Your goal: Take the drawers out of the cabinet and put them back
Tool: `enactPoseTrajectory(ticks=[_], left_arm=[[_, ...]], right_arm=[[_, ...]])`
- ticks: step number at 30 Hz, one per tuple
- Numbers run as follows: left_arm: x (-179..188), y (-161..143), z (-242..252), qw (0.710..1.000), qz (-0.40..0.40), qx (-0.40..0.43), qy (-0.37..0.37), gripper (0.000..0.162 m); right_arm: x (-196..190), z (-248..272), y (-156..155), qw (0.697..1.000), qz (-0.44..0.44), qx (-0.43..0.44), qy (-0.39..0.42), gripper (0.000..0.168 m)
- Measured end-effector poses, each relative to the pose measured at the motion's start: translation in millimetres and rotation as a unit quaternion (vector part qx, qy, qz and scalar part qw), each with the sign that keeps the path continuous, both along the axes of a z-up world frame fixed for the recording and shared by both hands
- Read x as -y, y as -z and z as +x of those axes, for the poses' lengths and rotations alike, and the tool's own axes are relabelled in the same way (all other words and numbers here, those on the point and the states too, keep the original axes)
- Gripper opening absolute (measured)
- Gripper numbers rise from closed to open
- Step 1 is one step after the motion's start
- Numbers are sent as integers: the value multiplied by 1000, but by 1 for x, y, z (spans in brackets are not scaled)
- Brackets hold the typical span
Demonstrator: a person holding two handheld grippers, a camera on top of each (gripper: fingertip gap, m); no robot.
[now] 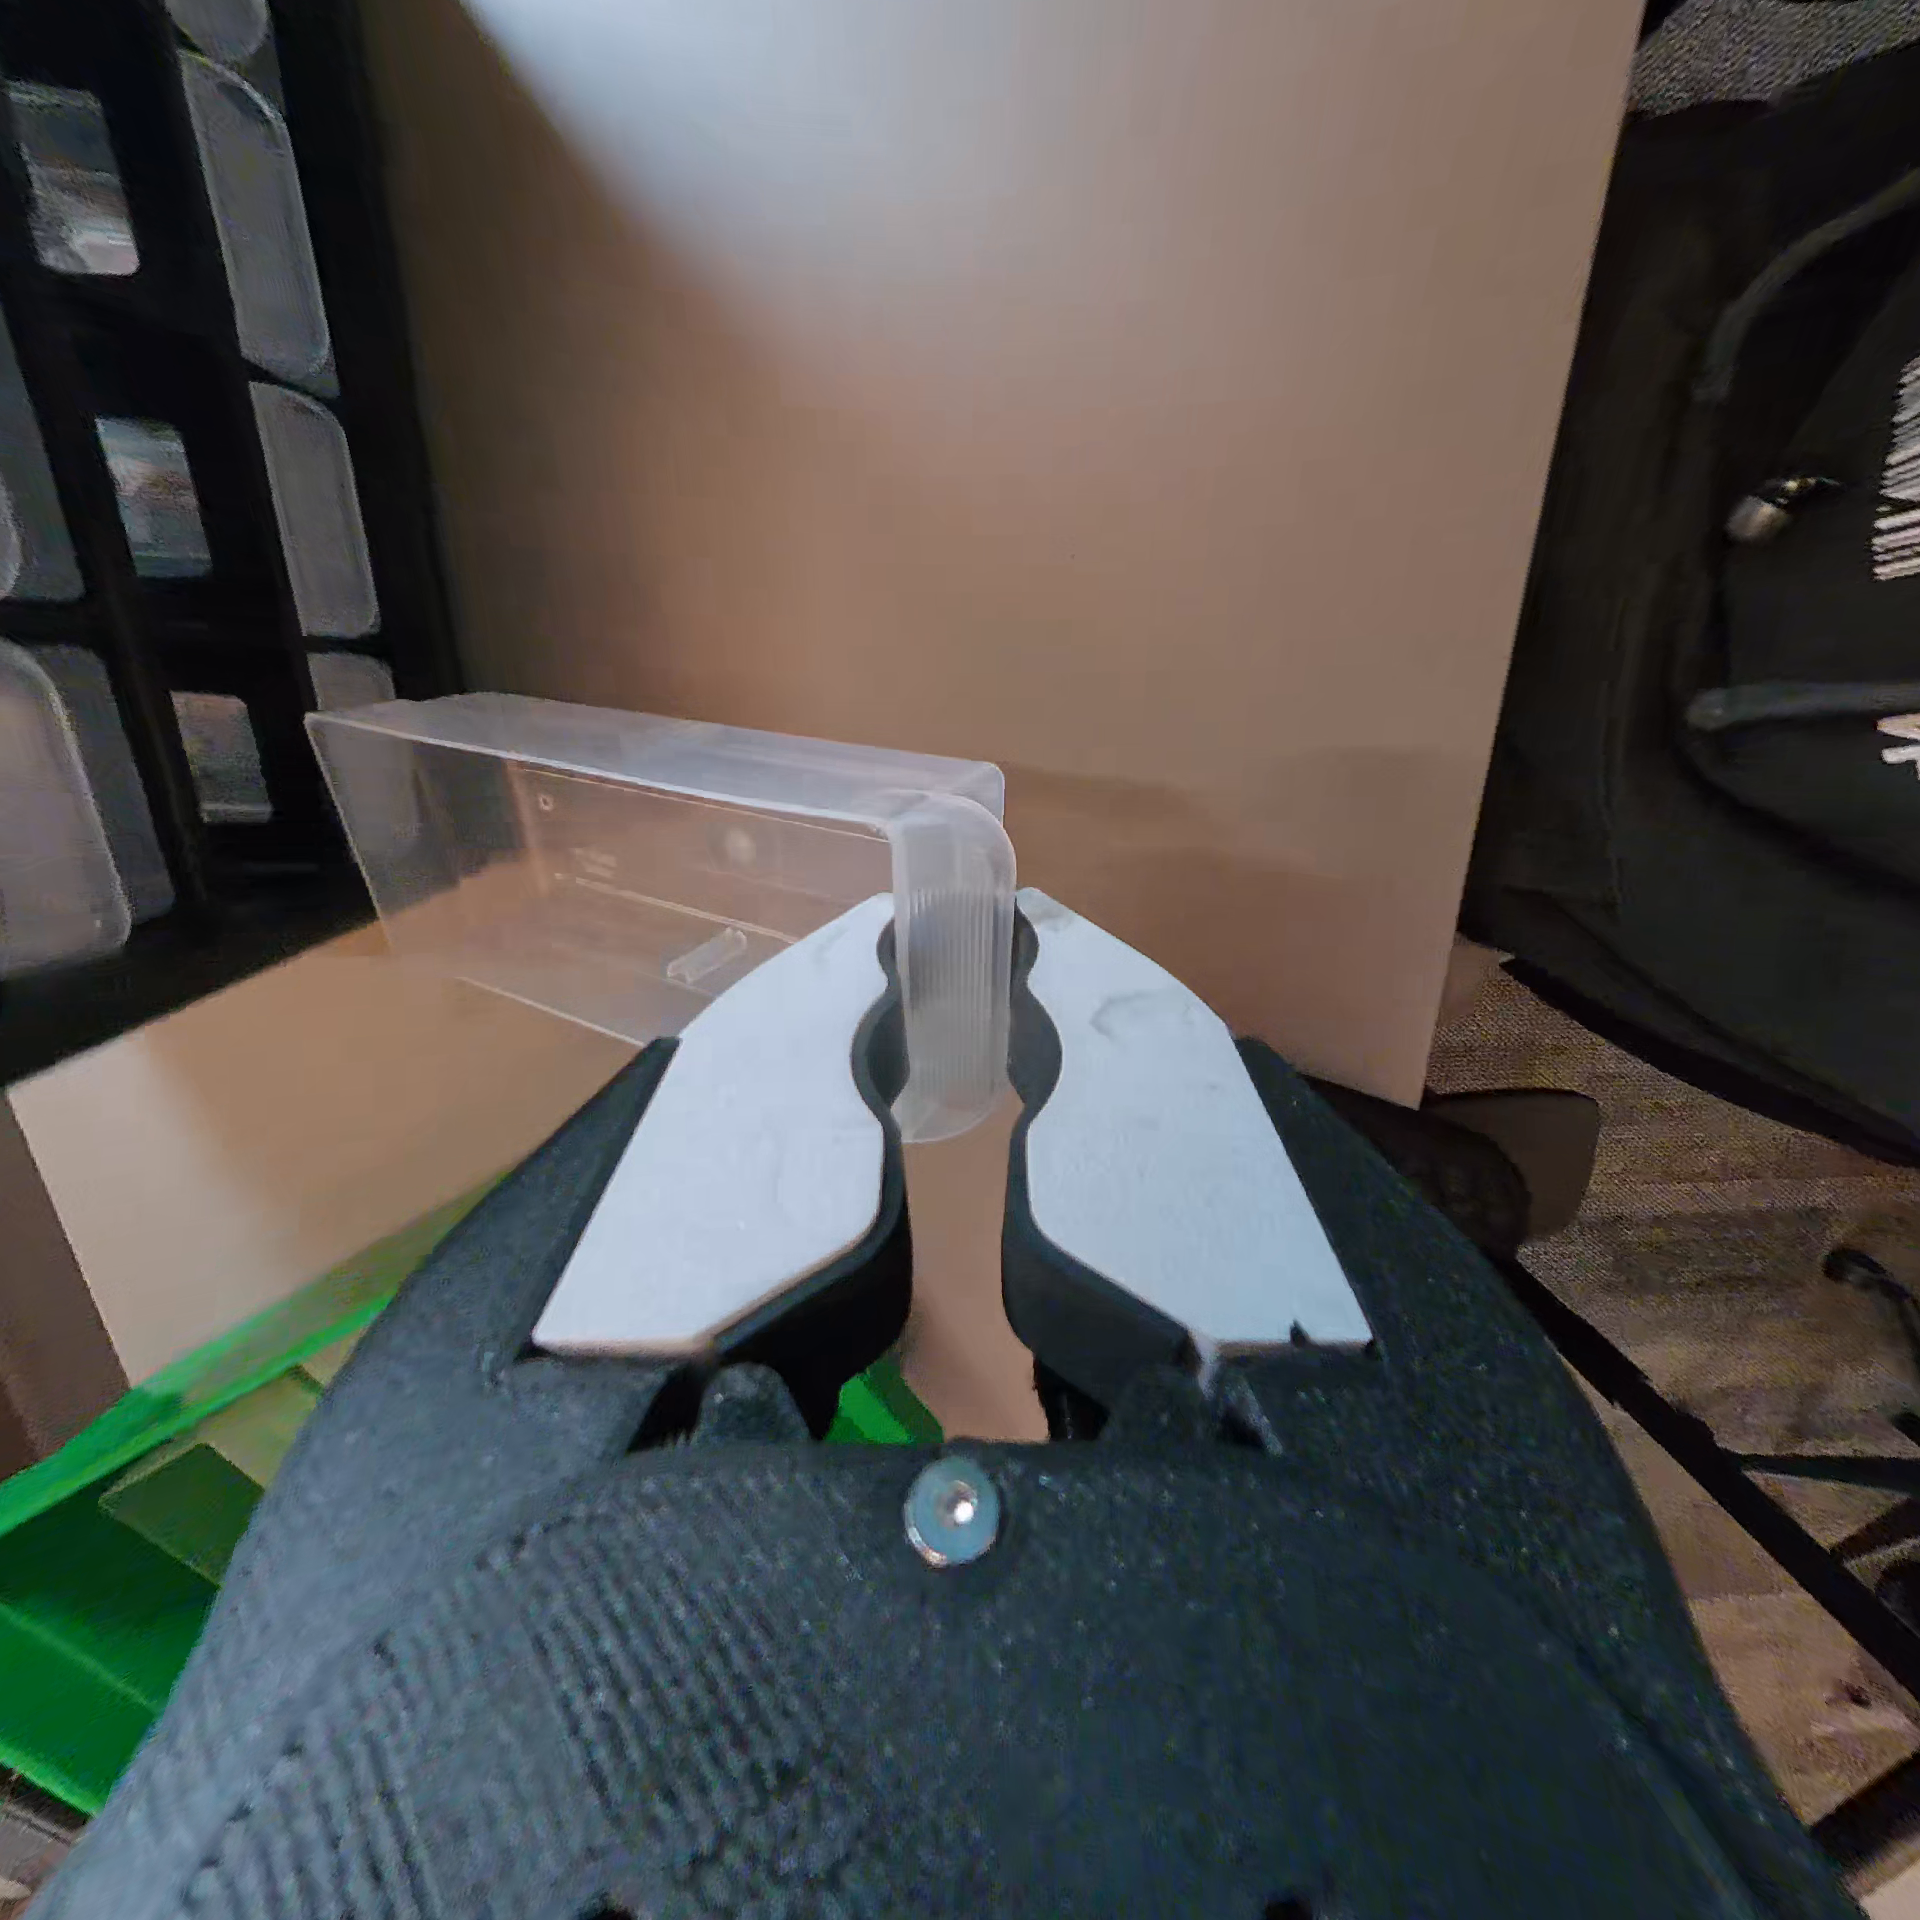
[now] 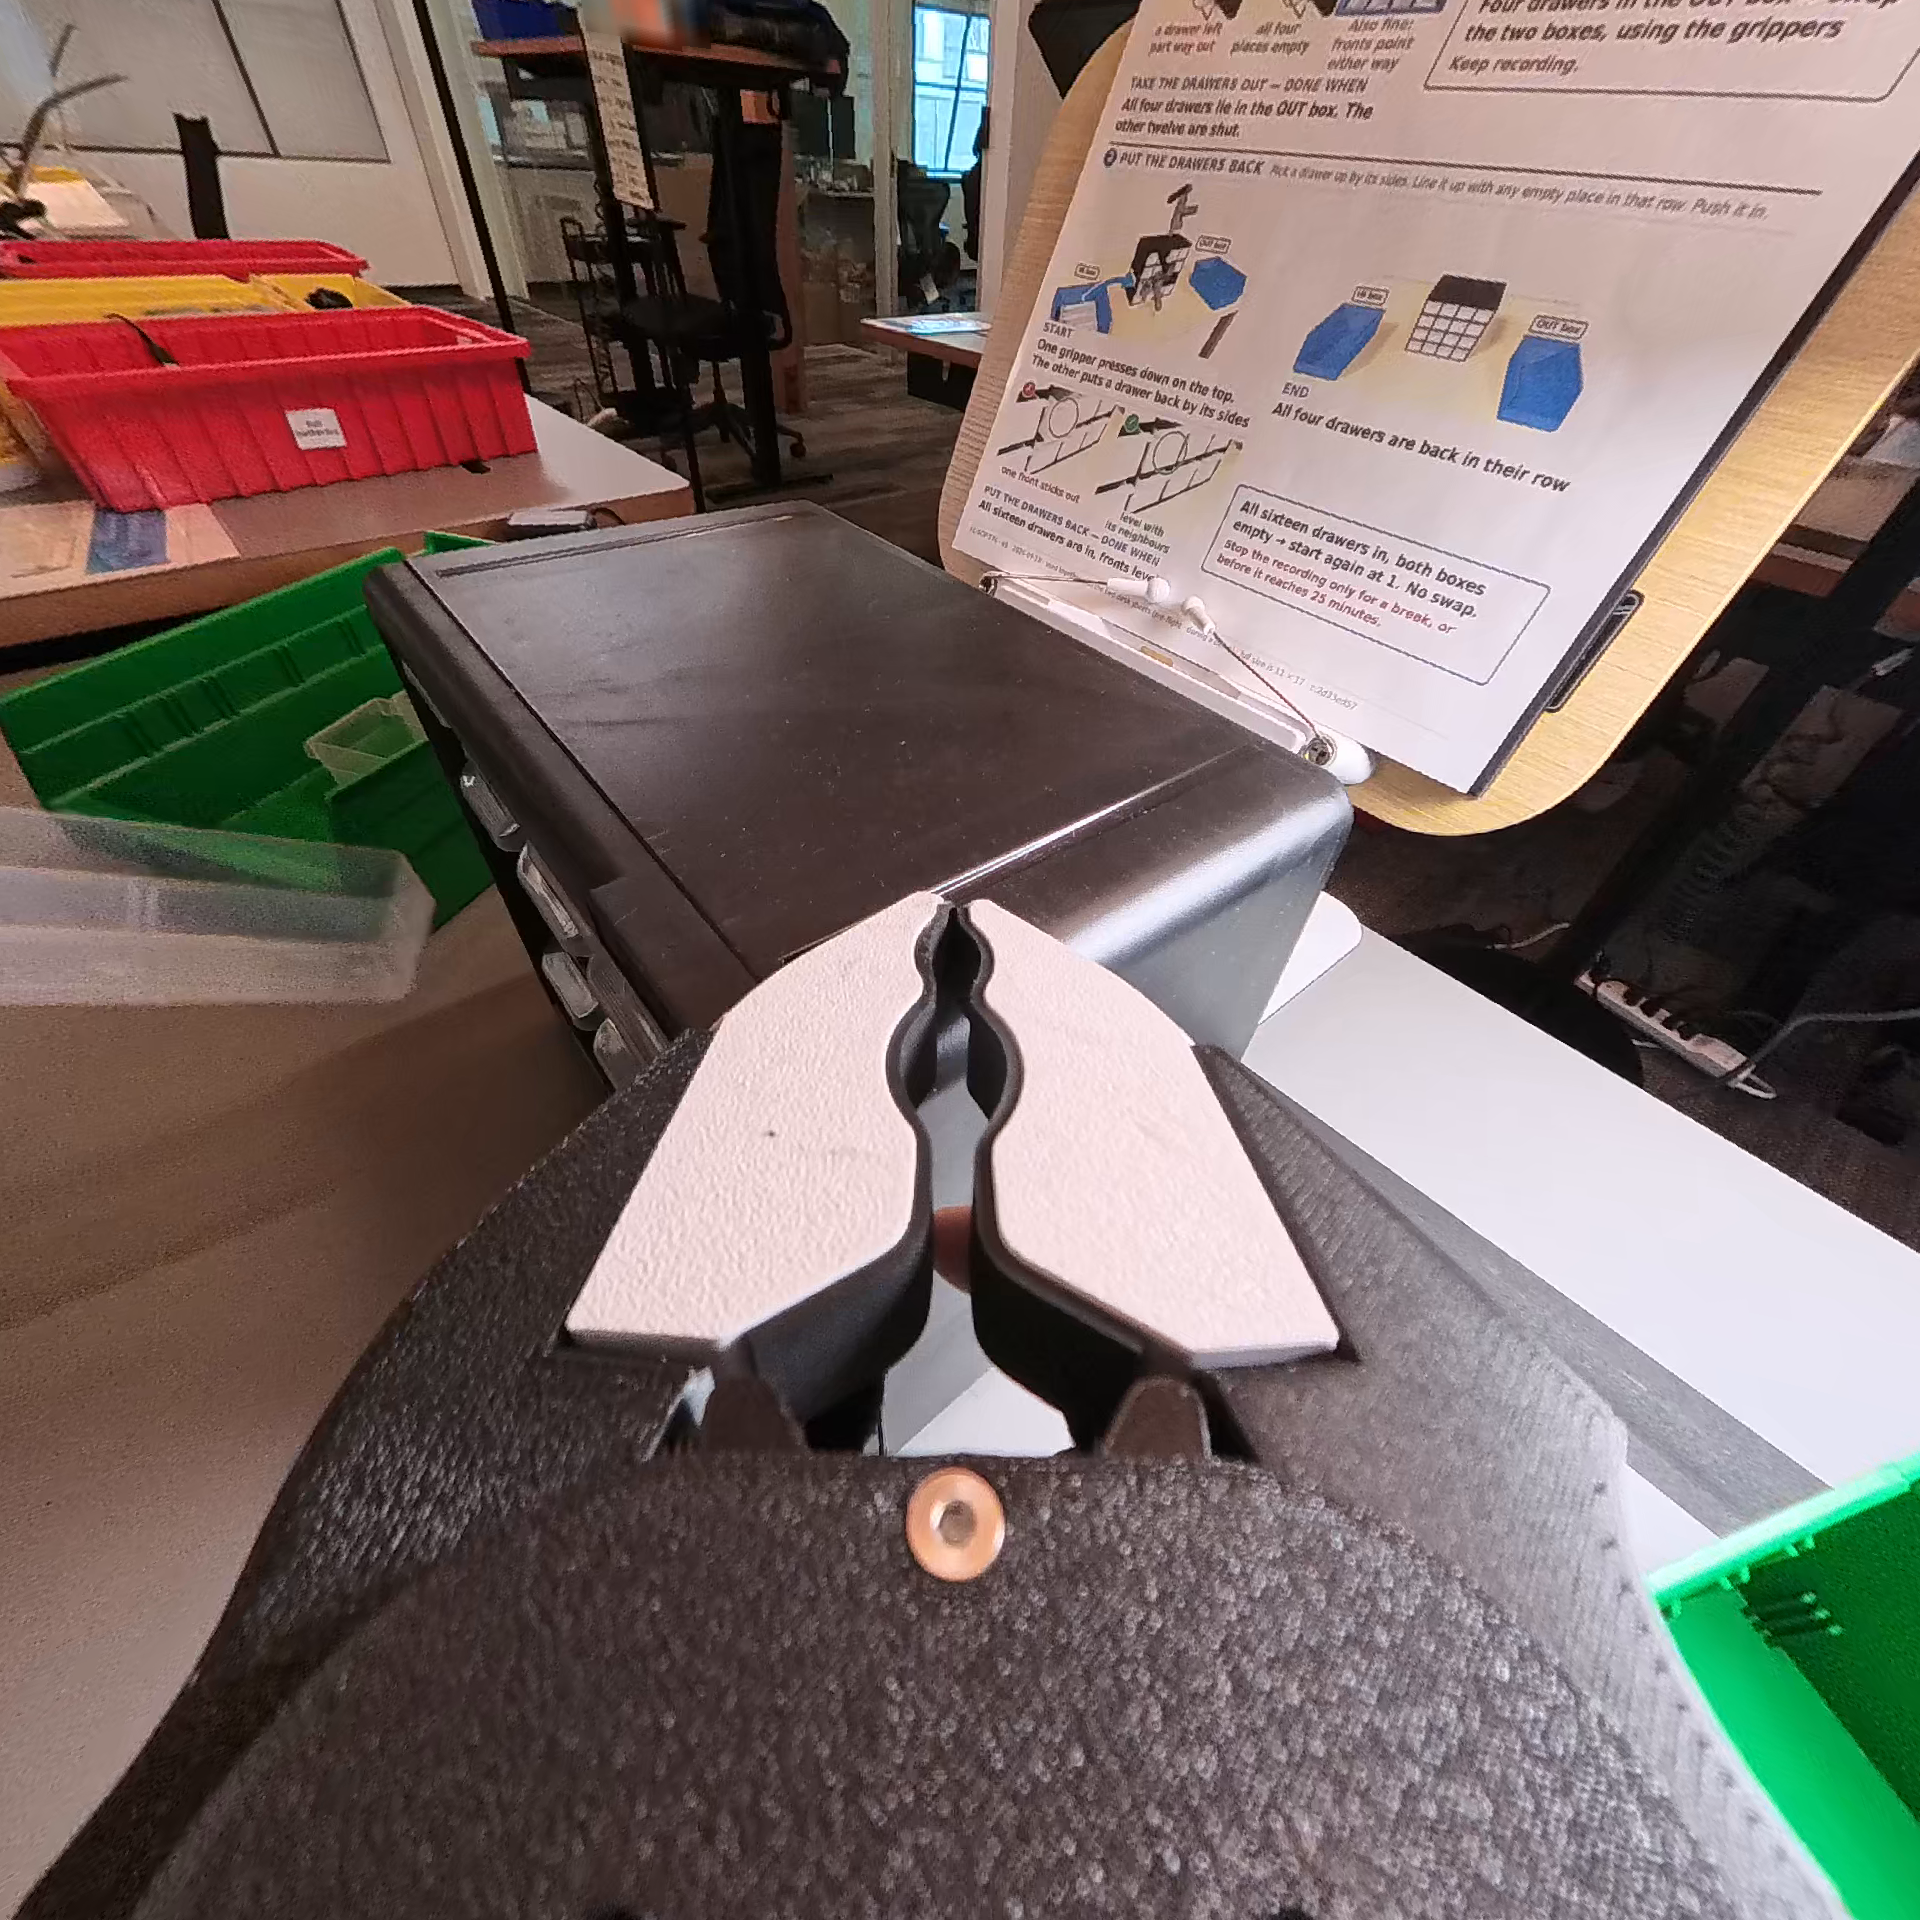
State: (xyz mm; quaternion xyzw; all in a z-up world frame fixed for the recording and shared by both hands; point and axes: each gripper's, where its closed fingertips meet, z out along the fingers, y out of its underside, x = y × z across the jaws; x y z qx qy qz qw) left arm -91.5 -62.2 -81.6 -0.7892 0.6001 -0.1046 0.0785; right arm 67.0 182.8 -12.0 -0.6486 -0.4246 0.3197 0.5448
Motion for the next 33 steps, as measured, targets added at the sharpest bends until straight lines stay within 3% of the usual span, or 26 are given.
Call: enactPoseTrajectory(ticks=[5, 23, 29, 33], left_arm=[[-21, 24, 6, 999, 0, -39, 1, 15], [-55, 47, 13, 991, 94, -93, 4, 15], [-61, 68, 6, 980, 177, -92, 22, 15], [-84, 77, -6, 960, 268, -85, 13, 16]], right_arm=[[0, 0, 0, 1000, -2, -4, -2, 0], [0, 0, 0, 1000, -4, -11, -6, 0], [0, 0, 0, 1000, -4, -12, -6, 0], [0, 0, 0, 1000, -4, -13, -6, 0]])
